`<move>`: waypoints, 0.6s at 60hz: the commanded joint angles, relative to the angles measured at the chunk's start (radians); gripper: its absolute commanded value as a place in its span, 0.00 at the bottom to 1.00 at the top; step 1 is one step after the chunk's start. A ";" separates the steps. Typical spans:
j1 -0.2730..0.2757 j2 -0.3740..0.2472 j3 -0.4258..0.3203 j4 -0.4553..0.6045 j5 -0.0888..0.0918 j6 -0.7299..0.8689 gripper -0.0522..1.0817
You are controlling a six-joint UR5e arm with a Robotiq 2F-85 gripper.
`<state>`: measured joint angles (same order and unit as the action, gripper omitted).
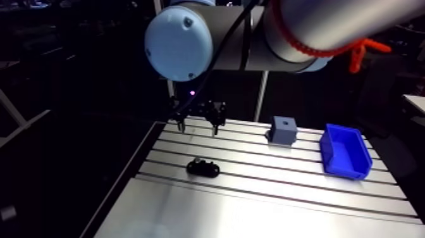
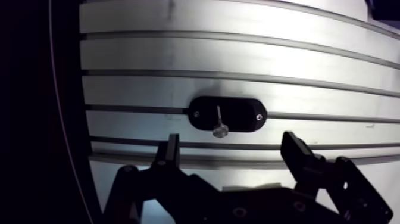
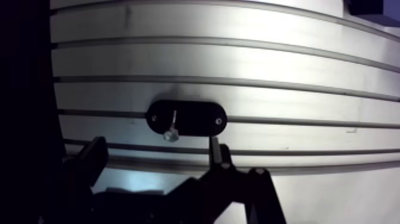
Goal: Pick up the M10 bolt and insert it into the hex recess until seated.
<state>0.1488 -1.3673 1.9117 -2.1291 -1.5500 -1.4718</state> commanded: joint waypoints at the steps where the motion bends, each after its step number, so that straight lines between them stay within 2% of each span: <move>1: 0.002 0.012 0.030 -0.040 0.000 0.000 0.17; 10: 0.008 0.023 0.055 -0.075 0.002 0.002 0.26; 36: 0.011 0.039 0.080 -0.105 0.000 0.002 0.35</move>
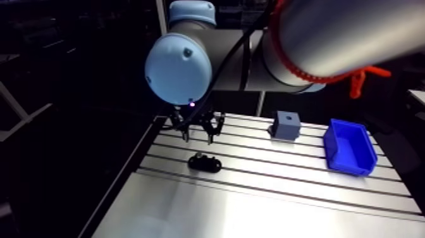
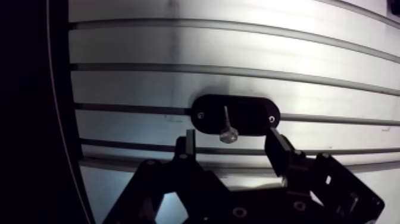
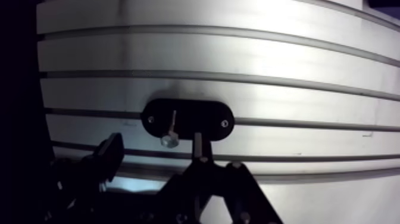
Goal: Pick up the M10 bolt and insert it into the hex recess until seated.
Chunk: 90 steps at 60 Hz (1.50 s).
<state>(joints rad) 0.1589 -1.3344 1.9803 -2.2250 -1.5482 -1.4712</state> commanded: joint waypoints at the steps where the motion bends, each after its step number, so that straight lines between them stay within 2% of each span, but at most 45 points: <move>1: 0.002 0.008 0.013 -0.011 -0.002 0.001 0.36; 45: 0.002 0.039 0.019 -0.025 -0.005 0.001 0.46; 90: 0.004 0.054 0.021 -0.025 -0.006 0.001 0.49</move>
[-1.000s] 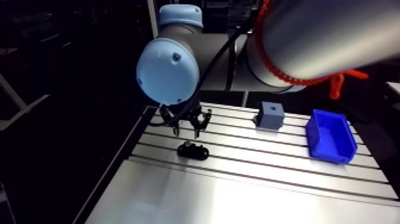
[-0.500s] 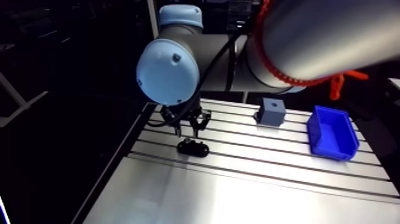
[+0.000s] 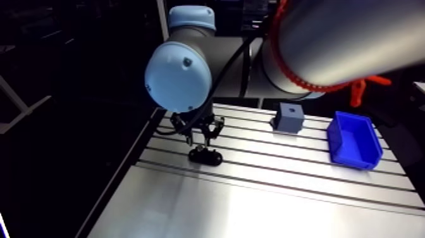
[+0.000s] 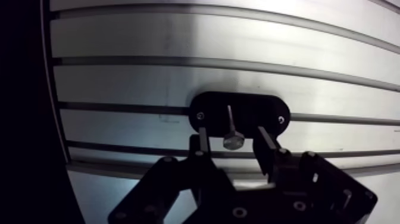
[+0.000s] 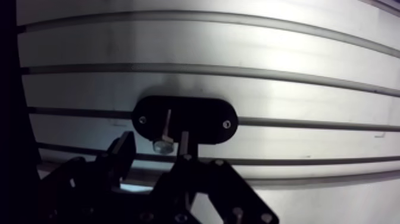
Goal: Pick up the M10 bolt and insert it into the hex recess until seated.
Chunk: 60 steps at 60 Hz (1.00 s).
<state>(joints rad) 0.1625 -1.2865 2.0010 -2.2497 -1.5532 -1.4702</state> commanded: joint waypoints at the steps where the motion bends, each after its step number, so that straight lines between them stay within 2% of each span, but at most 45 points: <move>1: 0.000 0.006 0.000 0.000 -0.001 0.000 0.49; 60: 0.000 0.011 0.003 0.000 -0.005 0.000 0.56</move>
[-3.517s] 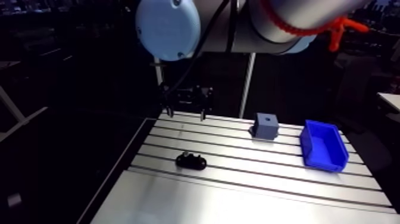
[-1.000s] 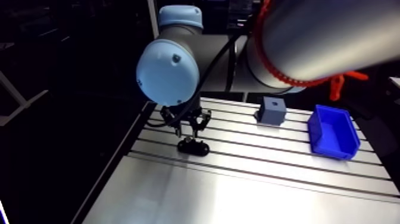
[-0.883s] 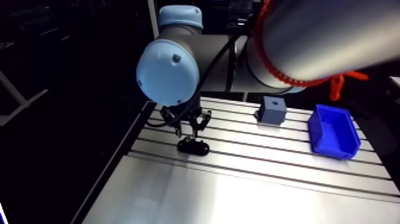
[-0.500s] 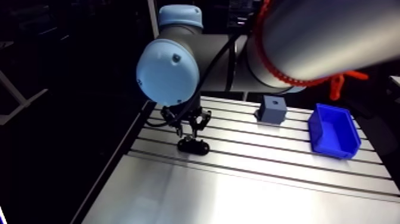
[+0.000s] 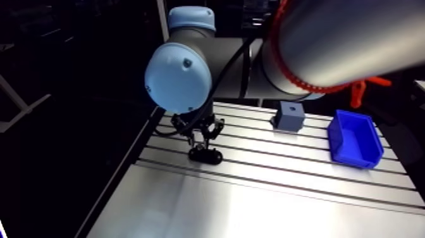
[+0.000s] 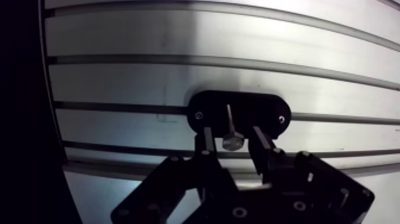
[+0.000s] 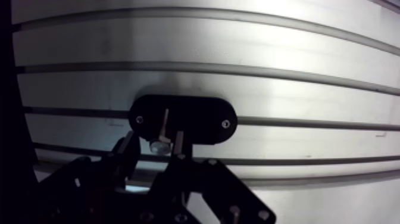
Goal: Pick up the M10 bolt and insert it into the hex recess until seated.
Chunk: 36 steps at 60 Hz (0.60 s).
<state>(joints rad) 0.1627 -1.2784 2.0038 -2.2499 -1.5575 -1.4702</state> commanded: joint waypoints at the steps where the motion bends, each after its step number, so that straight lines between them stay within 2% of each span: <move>1: 0.000 0.003 0.000 0.000 0.000 0.000 0.56; 36: 0.006 0.003 0.000 0.000 -0.002 0.000 0.59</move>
<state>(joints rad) 0.1664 -1.2763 2.0048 -2.2497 -1.5582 -1.4703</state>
